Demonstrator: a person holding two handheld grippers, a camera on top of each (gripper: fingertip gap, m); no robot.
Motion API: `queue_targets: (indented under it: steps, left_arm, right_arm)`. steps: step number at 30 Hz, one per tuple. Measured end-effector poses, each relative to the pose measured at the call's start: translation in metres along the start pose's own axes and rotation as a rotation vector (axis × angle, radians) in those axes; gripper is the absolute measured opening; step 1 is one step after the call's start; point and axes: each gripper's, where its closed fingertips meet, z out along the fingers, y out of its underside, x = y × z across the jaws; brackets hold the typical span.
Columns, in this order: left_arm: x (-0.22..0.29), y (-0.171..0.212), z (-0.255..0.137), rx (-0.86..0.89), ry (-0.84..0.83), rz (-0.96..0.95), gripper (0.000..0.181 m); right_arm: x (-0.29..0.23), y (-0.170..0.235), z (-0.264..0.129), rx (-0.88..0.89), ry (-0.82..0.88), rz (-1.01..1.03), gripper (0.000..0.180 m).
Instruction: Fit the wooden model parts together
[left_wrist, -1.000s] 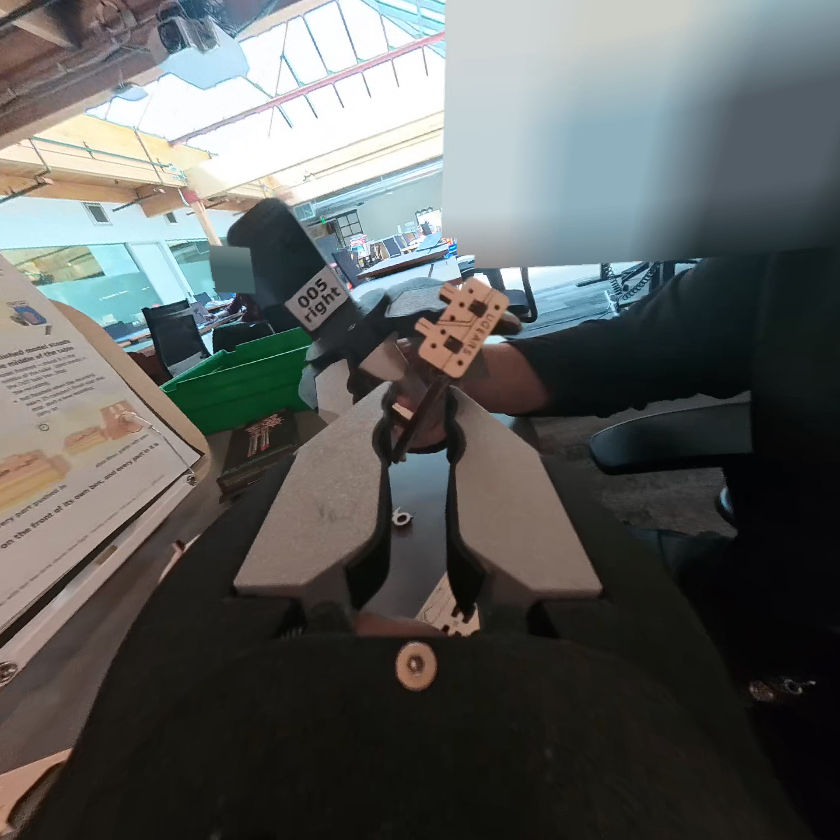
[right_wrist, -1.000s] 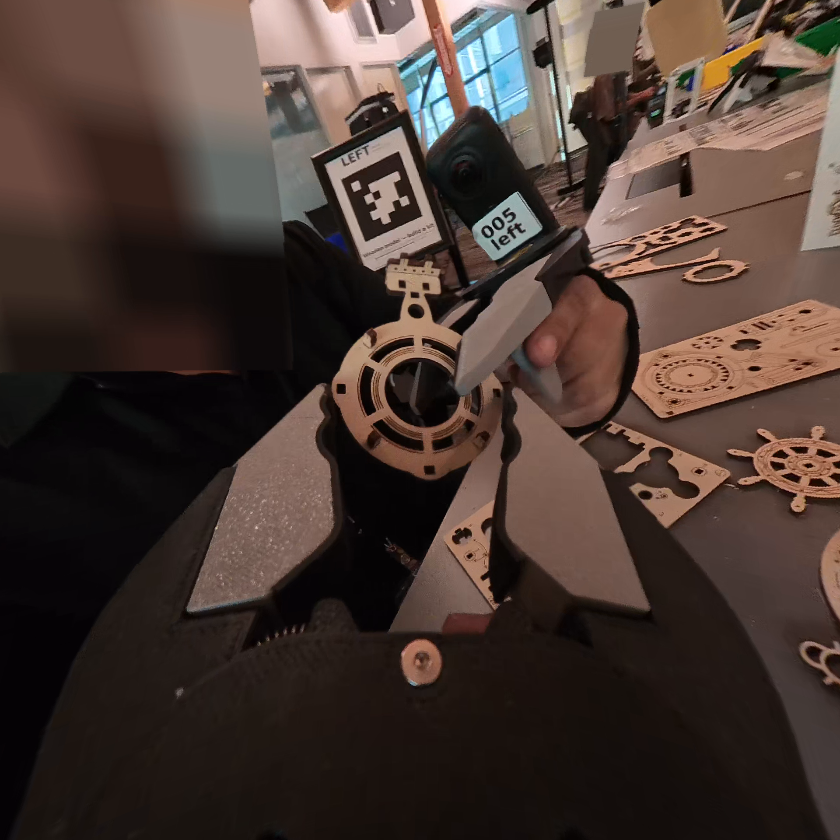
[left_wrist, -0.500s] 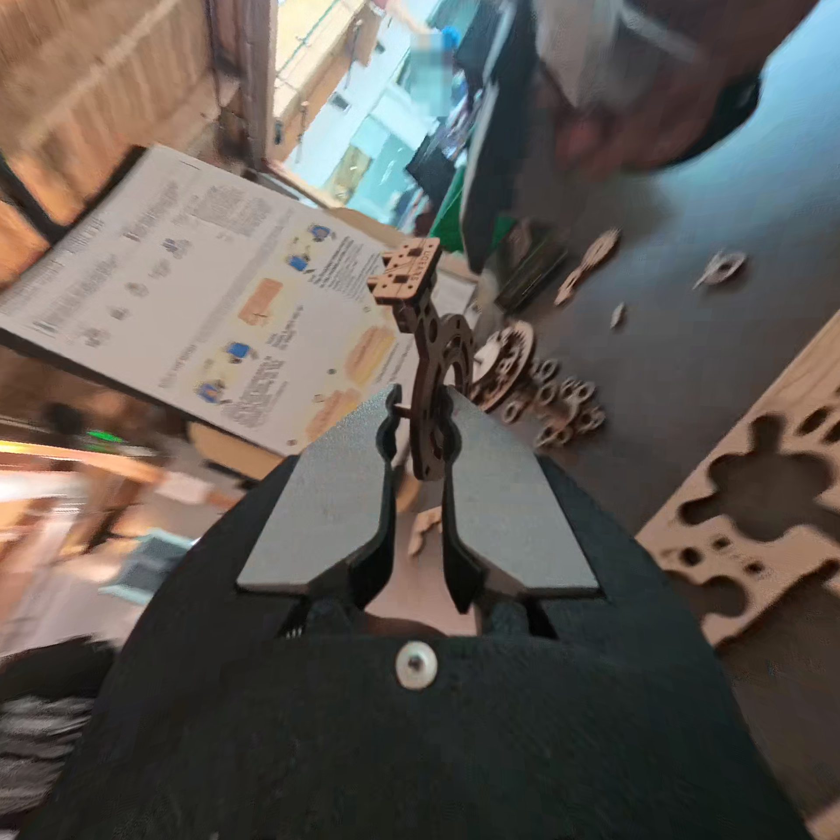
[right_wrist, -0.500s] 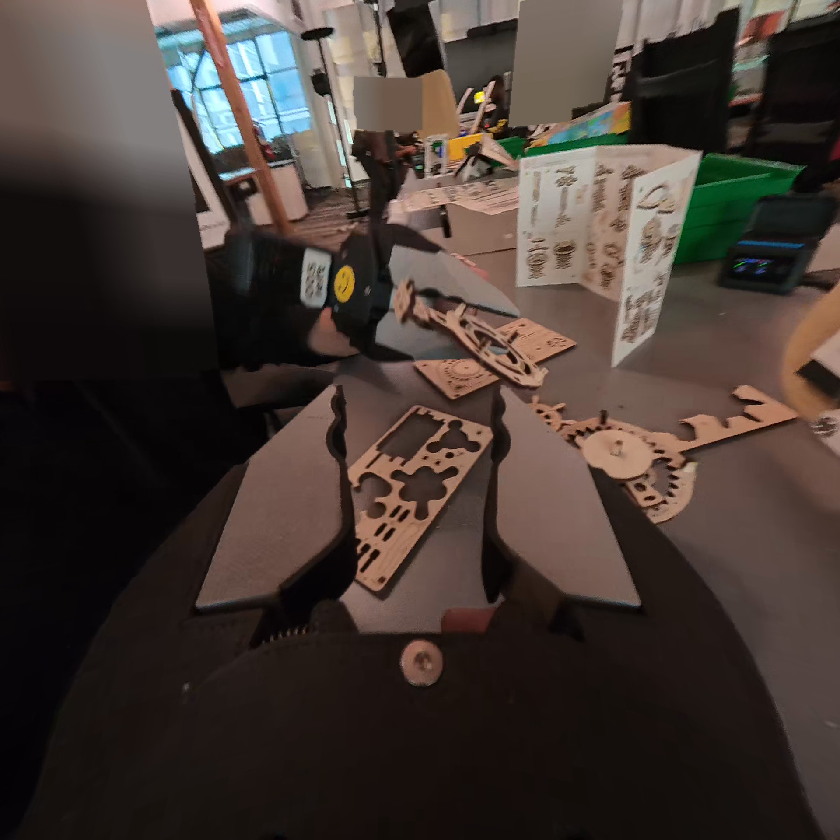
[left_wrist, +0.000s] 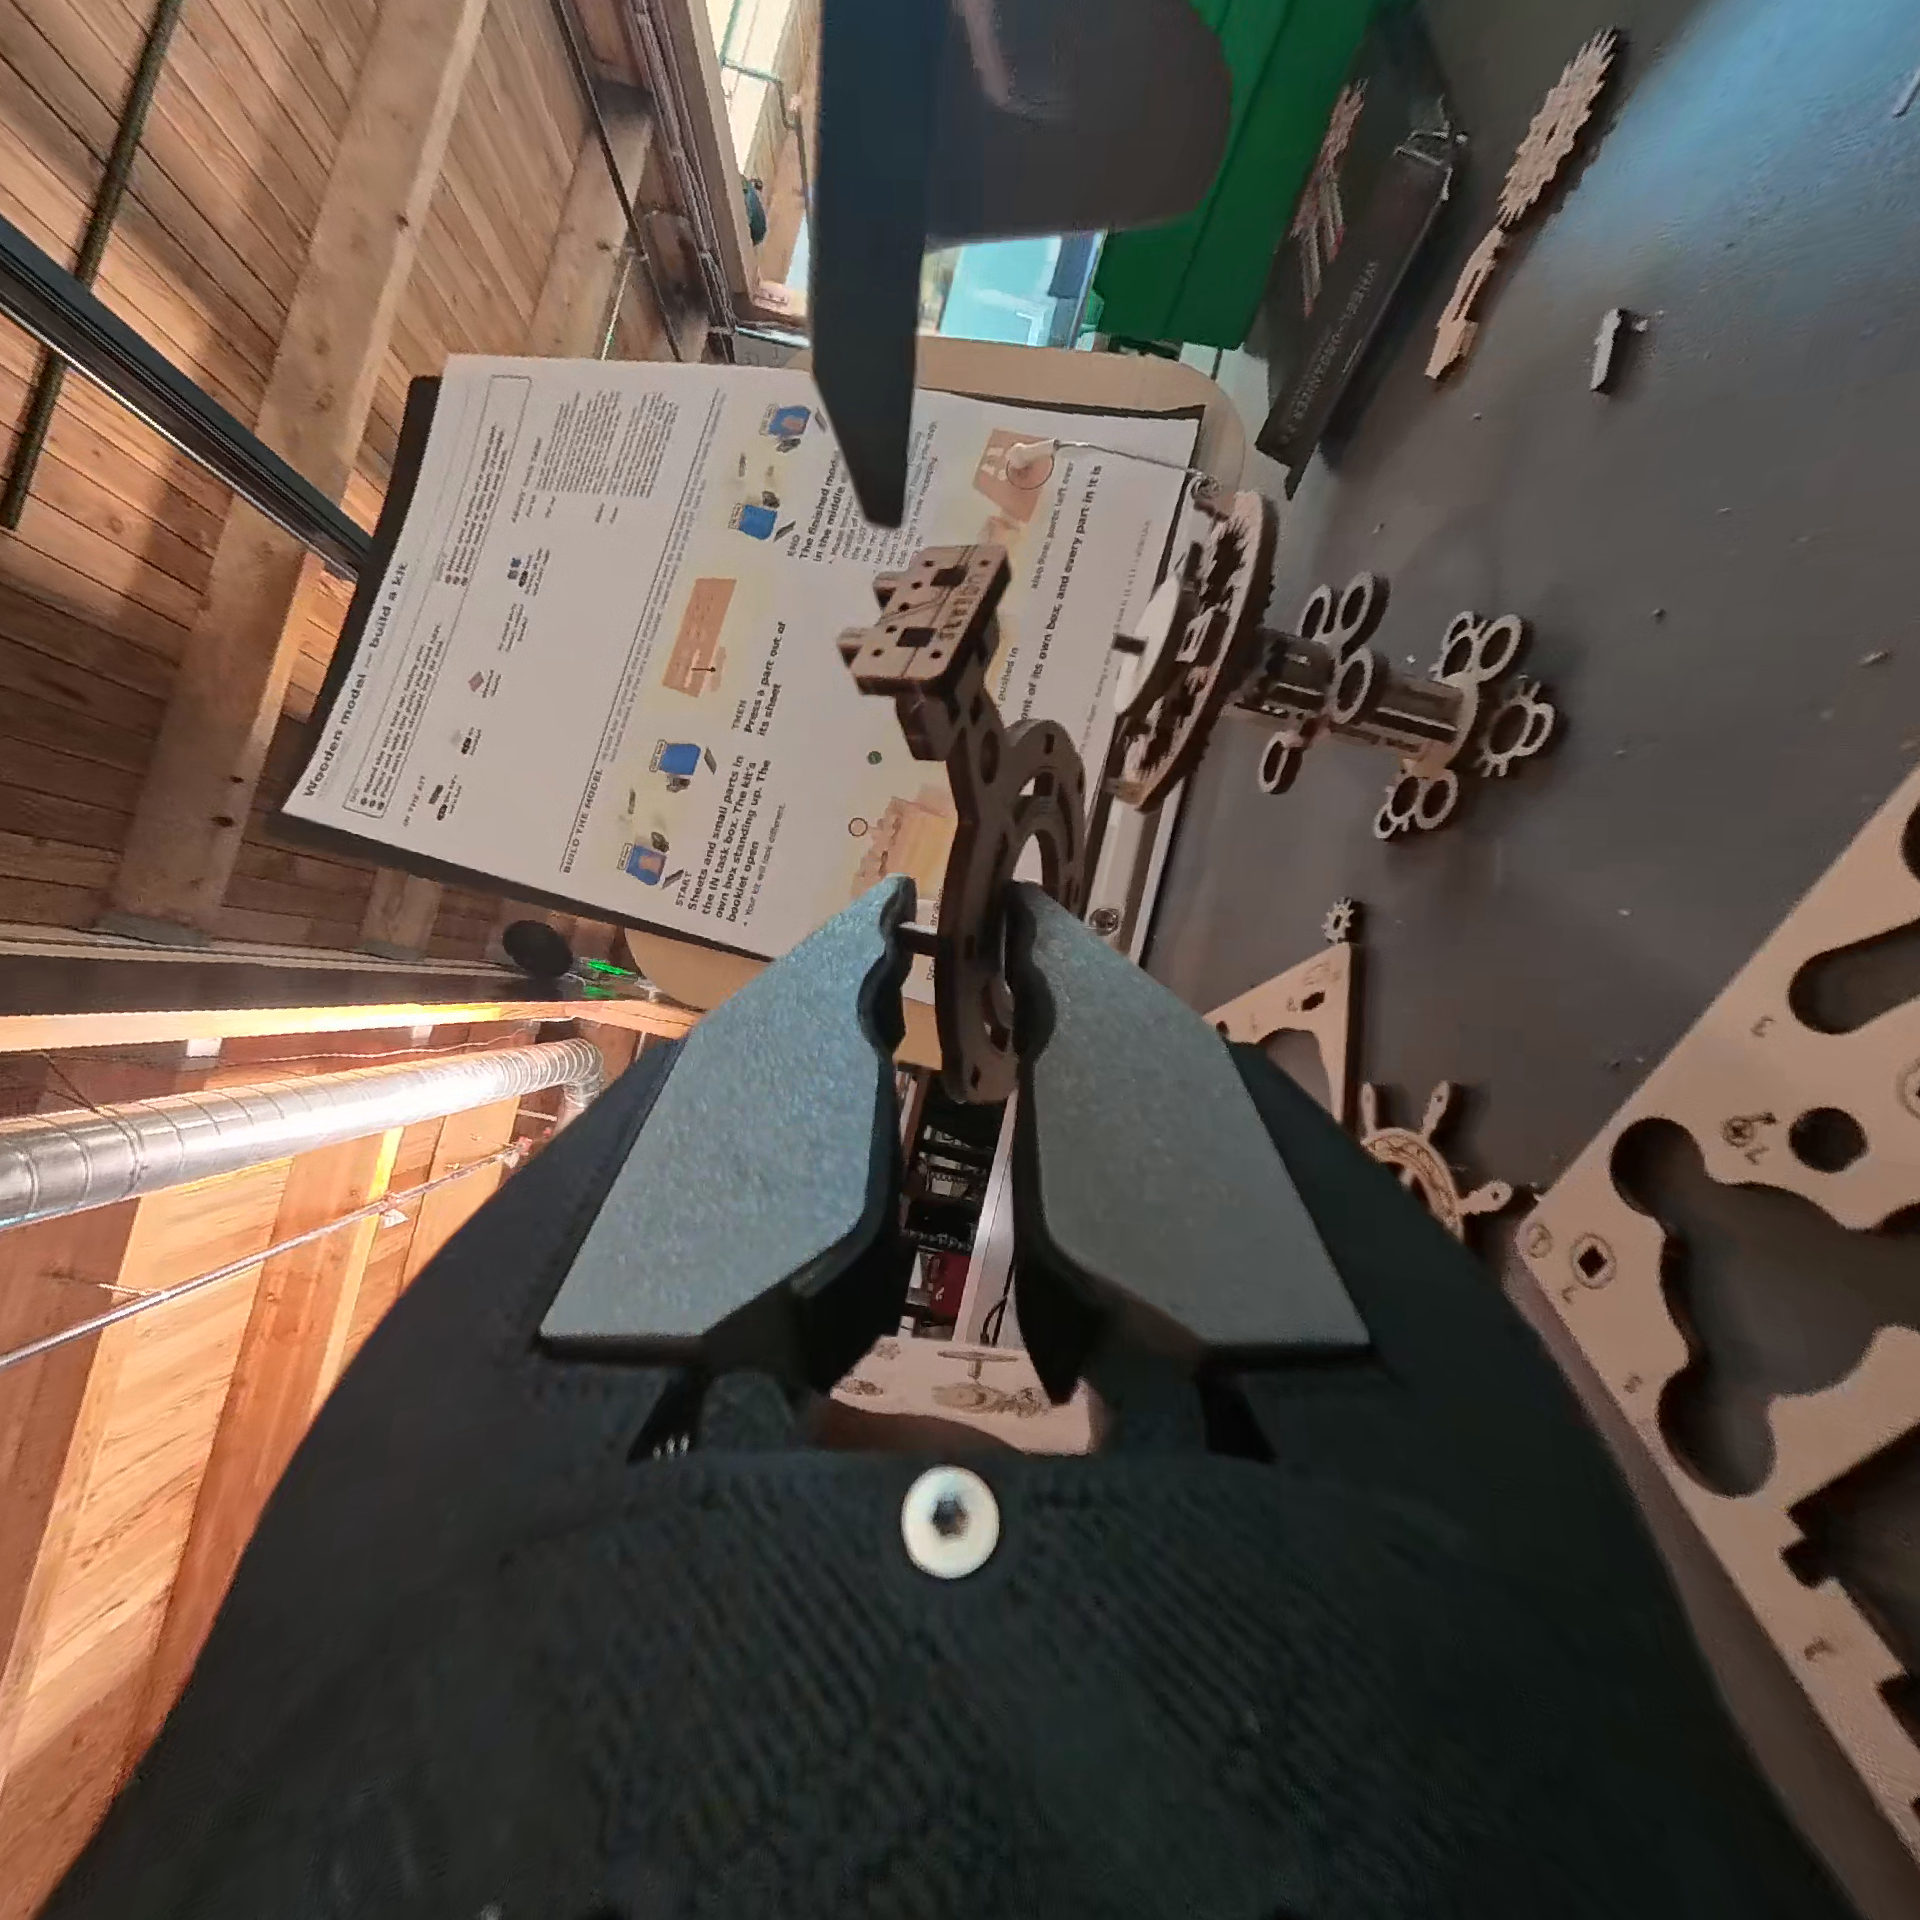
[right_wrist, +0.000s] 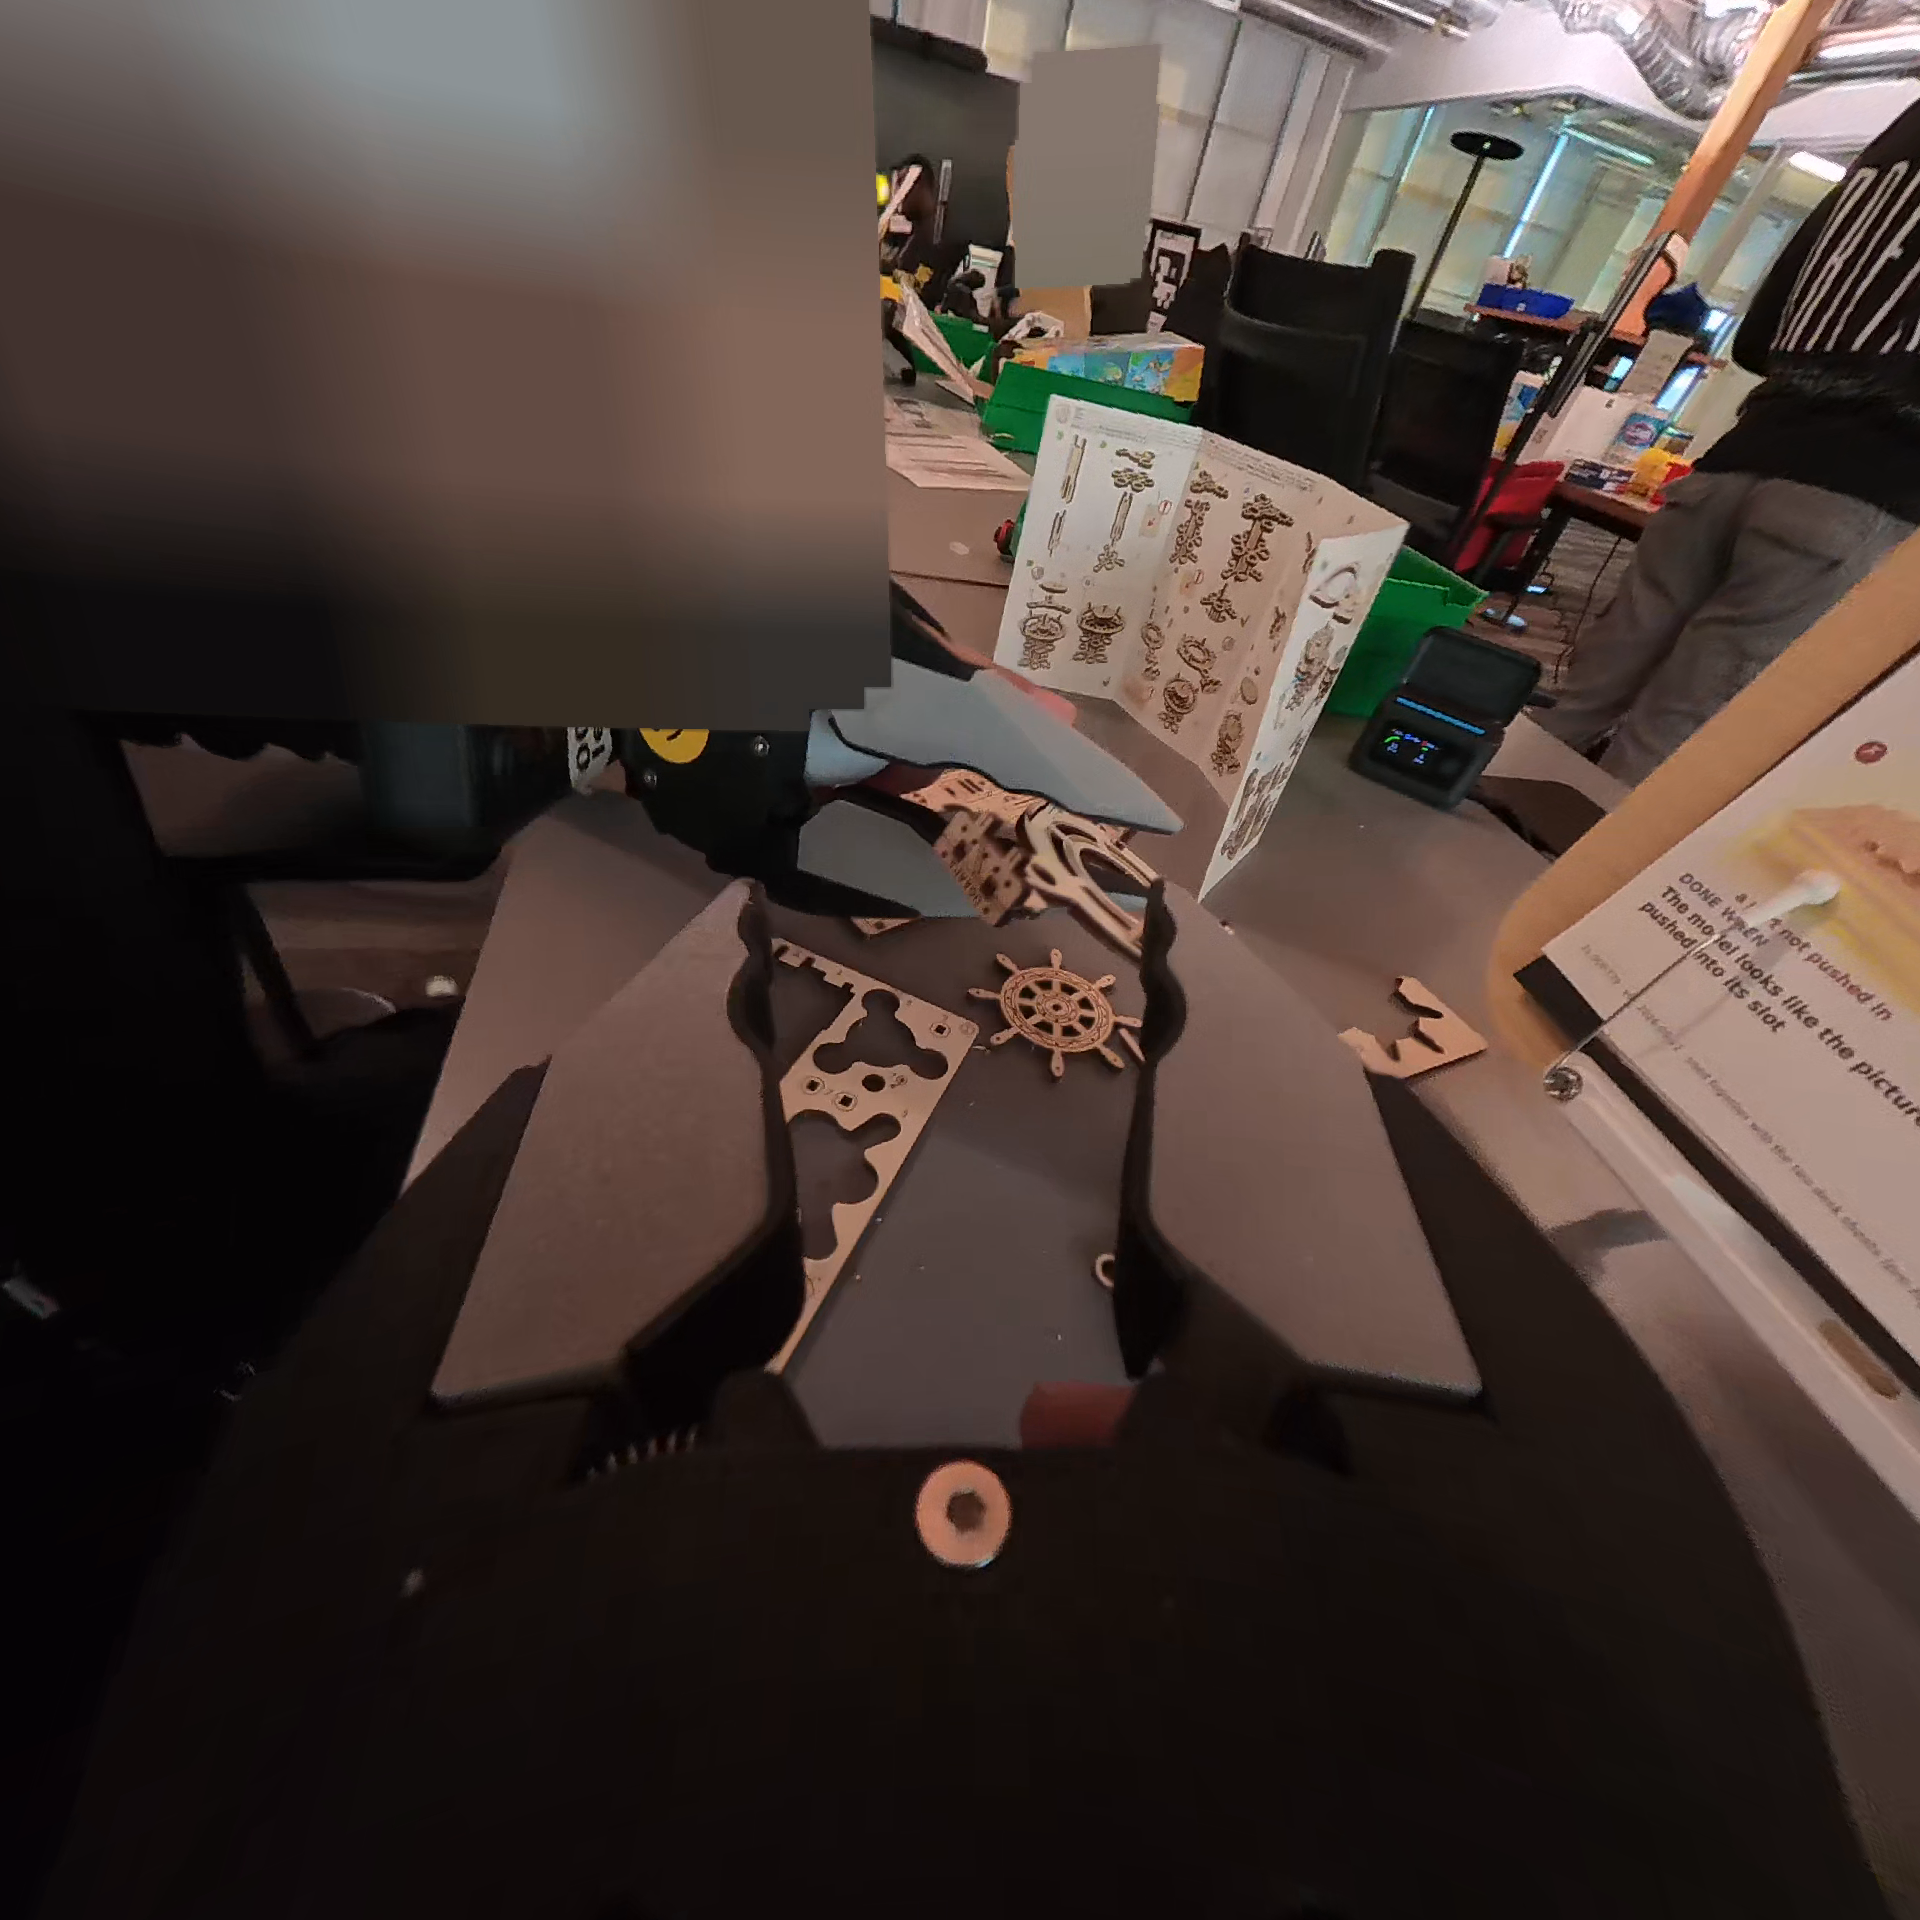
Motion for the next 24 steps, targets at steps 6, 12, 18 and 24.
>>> queue_targets:
  steps: [6,12,18,24]
  left_arm:
    - [0.003,0.005,0.004,-0.032,-0.024,0.035,0.014]
    - [-0.002,0.007,0.005,-0.033,-0.093,0.143,0.013]
    - [-0.005,-0.007,-0.001,0.035,-0.155,0.227,0.014]
    - [0.007,-0.007,0.003,-0.015,-0.143,0.303,0.014]
  right_arm:
    - [0.02,-0.002,-0.009,0.058,0.057,0.127,0.071]
    - [0.023,-0.005,-0.011,0.084,0.08,0.14,0.077]
    - [0.012,-0.006,-0.009,0.091,-0.019,0.194,0.082]
    - [0.026,0.002,-0.006,0.059,0.11,0.249,0.081]
